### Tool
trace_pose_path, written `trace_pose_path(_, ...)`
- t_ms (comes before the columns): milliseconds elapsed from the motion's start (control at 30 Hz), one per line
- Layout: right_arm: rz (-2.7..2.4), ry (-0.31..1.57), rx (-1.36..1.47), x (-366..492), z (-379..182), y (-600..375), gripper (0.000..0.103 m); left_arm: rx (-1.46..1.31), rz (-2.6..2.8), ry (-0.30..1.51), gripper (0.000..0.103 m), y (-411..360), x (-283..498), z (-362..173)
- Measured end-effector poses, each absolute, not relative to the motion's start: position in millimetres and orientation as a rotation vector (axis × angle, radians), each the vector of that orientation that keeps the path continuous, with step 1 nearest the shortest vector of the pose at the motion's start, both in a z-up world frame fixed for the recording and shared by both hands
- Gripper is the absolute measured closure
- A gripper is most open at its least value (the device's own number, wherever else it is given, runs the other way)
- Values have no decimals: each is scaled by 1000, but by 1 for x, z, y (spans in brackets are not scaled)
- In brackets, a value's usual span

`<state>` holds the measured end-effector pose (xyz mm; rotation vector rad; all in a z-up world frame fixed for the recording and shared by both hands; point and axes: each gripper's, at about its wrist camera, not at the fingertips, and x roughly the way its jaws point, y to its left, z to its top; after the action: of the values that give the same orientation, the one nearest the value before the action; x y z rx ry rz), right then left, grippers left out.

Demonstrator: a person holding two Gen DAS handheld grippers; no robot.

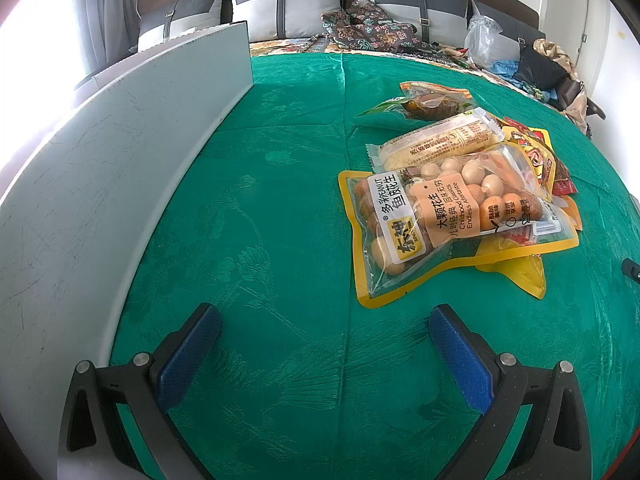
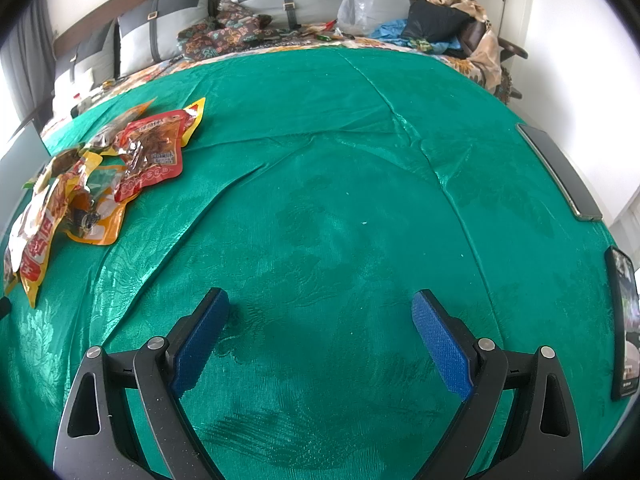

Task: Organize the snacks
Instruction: 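Withdraw both tools from the box back over the snack pile, then grasp the yellow-bordered clear peanut bag with the left tool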

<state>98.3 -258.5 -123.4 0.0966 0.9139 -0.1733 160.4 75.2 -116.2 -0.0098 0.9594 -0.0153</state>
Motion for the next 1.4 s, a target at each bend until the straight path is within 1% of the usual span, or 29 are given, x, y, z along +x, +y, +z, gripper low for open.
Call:
trace_pose_path(233, -173, 914, 97, 98, -123, -258, 8, -4, -20, 966, 0, 74, 161, -116)
trace_pose_path(300, -173, 914, 97, 98, -123, -258, 8, 12, -27, 1012, 0, 74, 163, -114)
trace_pose_path(333, -173, 914, 97, 98, -123, -258, 8, 6, -32, 1026, 1, 74, 164, -109)
trace_pose_path(467, -173, 914, 96, 98, -123, -258, 8, -53, -149, 956, 1, 72, 172, -71)
trace_pose_path(533, -174, 914, 96, 99, -123, -258, 8, -36, -247, 946, 1, 60, 189, -54)
trace_pose_path(633, -173, 915, 96, 98, -123, -258, 7, 22, -367, 948, 1, 35, 218, -43)
trace_pose_path(733, -173, 915, 96, 99, -123, -258, 7, 51, -416, 993, 1, 19, 246, -55)
trace_pose_path(867, -173, 915, 96, 99, -123, -258, 7, 26, -451, 1121, 1, 18, 262, -89)
trace_pose_path(1000, -174, 915, 96, 99, -123, -258, 7, 67, -531, 1149, 1, 20, 236, -86)
trace_pose_path(1233, -174, 915, 96, 99, -123, -259, 7, 190, -741, 1348, 1, 18, 177, -83)
trace_pose_path(1267, -174, 915, 96, 99, -123, -258, 7, 223, -753, 1355, 1, 15, 173, -81)
trace_pose_path(1333, -174, 915, 96, 99, -123, -258, 7, 337, -733, 1288, 1, 4, 169, -69)
trace_pose_path(1400, -174, 915, 96, 99, -123, -259, 7, 390, -705, 1206, 1, -5, 177, -56)
